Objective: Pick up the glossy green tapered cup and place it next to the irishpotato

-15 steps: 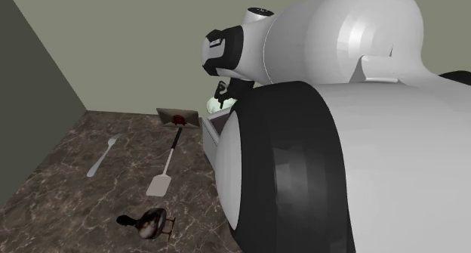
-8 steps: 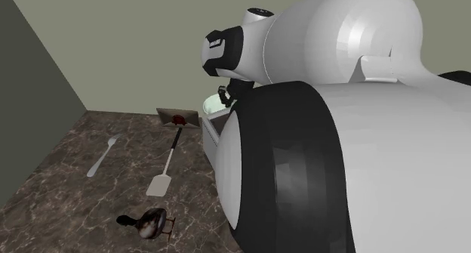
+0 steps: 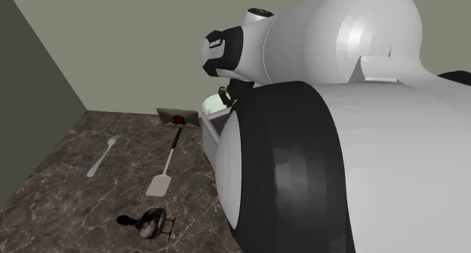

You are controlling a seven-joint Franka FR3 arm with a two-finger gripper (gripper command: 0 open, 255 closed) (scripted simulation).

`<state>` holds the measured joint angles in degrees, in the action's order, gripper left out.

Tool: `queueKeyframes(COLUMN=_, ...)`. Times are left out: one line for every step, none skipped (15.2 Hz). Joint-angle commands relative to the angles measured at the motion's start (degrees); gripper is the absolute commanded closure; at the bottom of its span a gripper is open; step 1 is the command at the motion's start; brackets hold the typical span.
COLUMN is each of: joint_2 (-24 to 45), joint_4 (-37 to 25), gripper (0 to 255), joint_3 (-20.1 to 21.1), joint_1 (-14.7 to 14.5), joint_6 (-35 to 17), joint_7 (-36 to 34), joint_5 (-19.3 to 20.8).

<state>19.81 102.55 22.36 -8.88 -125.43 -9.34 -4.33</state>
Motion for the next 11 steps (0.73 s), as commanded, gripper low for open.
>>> queueKeyframes(joint_2=-0.35, joint_4=-0.36, gripper=255, joint_3=0.05, joint_1=0.04, joint_6=0.63, joint_7=-0.04, joint_5=-0.09)
queueKeyframes(joint_2=-0.66, joint_4=-0.72, gripper=255, joint_3=0.10, joint_1=0.09, joint_6=1.29, joint_7=-0.08, joint_5=-0.18)
queueKeyframes(joint_2=-0.95, joint_4=-1.13, gripper=255, joint_3=0.13, joint_1=0.12, joint_6=1.97, joint_7=-0.12, joint_5=-0.25)
queueKeyframes(joint_2=-1.24, joint_4=-1.53, gripper=255, joint_3=0.17, joint_1=0.16, joint_6=2.64, joint_7=-0.17, joint_5=-0.32)
queueKeyframes(joint_2=-1.52, joint_4=-1.94, gripper=255, joint_3=0.21, joint_1=0.19, joint_6=3.31, joint_7=-0.21, joint_5=-0.39)
queueKeyframes(joint_2=-1.78, joint_4=-2.37, gripper=255, joint_3=0.24, joint_1=0.23, joint_6=3.99, joint_7=-0.26, joint_5=-0.46)
queueKeyframes(joint_2=-2.04, joint_4=-2.81, gripper=255, joint_3=0.27, joint_1=0.26, joint_6=4.67, joint_7=-0.31, joint_5=-0.52)
queueKeyframes(joint_2=-2.29, joint_4=-3.27, gripper=255, joint_3=0.30, joint_1=0.28, joint_6=5.35, joint_7=-0.37, joint_5=-0.58)
queueKeyframes(joint_2=-2.52, joint_4=-3.74, gripper=255, joint_3=0.33, joint_1=0.31, joint_6=6.04, joint_7=-0.43, joint_5=-0.63)
queueKeyframes(joint_2=-2.74, joint_4=-4.23, gripper=255, joint_3=0.35, joint_1=0.33, joint_6=6.73, joint_7=-0.49, joint_5=-0.68)
queueKeyframes(joint_2=-2.95, joint_4=-4.72, gripper=255, joint_3=0.38, joint_1=0.35, joint_6=7.43, joint_7=-0.55, joint_5=-0.73)
